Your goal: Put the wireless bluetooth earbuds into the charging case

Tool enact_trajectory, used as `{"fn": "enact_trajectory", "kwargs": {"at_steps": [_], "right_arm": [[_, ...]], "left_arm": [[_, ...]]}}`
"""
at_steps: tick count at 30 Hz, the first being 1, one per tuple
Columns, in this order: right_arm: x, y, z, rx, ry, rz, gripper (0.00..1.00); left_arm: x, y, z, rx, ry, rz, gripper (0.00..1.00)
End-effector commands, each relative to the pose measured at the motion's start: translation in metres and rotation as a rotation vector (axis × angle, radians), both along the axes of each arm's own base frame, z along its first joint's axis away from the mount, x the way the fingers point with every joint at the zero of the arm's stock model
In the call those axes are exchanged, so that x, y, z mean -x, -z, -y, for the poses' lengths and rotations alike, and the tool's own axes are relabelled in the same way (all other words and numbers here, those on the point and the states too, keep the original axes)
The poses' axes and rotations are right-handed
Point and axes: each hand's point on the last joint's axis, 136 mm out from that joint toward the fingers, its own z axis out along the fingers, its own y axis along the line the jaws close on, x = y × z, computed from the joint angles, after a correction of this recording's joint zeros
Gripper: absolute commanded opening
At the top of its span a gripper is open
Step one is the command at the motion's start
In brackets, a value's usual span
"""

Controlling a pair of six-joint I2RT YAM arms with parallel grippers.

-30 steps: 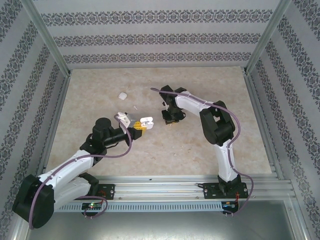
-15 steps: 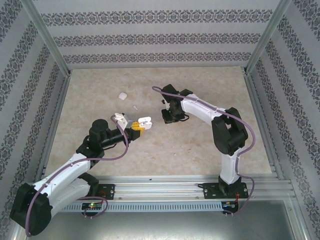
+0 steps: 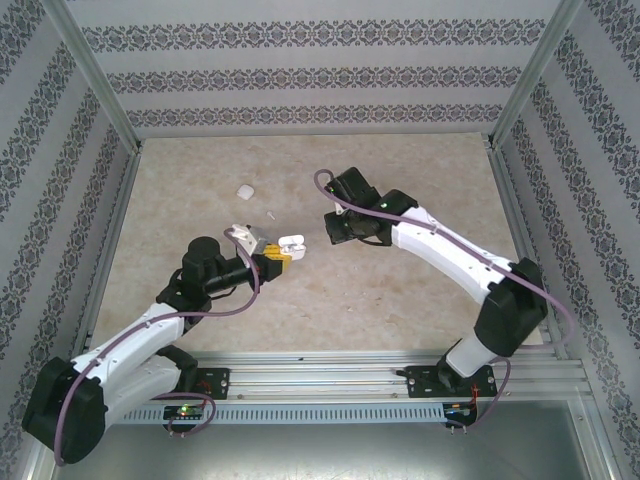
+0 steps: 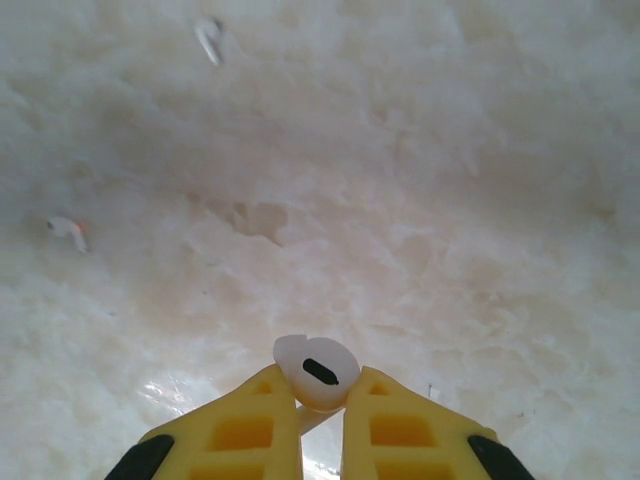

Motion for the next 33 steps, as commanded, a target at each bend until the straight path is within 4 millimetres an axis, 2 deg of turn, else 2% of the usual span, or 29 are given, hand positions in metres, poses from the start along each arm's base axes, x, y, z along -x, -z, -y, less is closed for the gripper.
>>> {"fn": "enact_trajectory", "kwargs": {"at_steps": [1, 7, 12, 23, 33], "right_arm": [[0.001, -0.024, 0.0, 0.009, -0.027, 0.124, 0.11], [0.013, -0.06, -0.014, -0.054, -0.102, 0.234, 0.11], [0.024, -0.078, -0.028, -0.104, -0.176, 0.289, 0.11], [0.034, -0.08, -0.038, -0.143, -0.248, 0.313, 0.11], [0.043, -0.078, -0.045, -0.142, -0.3, 0.316, 0.11]], "left_arm": [[0.0, -0.025, 0.006, 0.069, 0.03, 0.053, 0.0], [-0.004, -0.031, 0.012, 0.083, 0.055, 0.047, 0.0], [-0.006, -0.039, 0.016, 0.125, 0.067, 0.044, 0.0], [-0.01, -0.06, 0.021, 0.211, 0.083, 0.007, 0.0], [-0.012, -0.058, 0.022, 0.224, 0.078, -0.006, 0.0]]}}
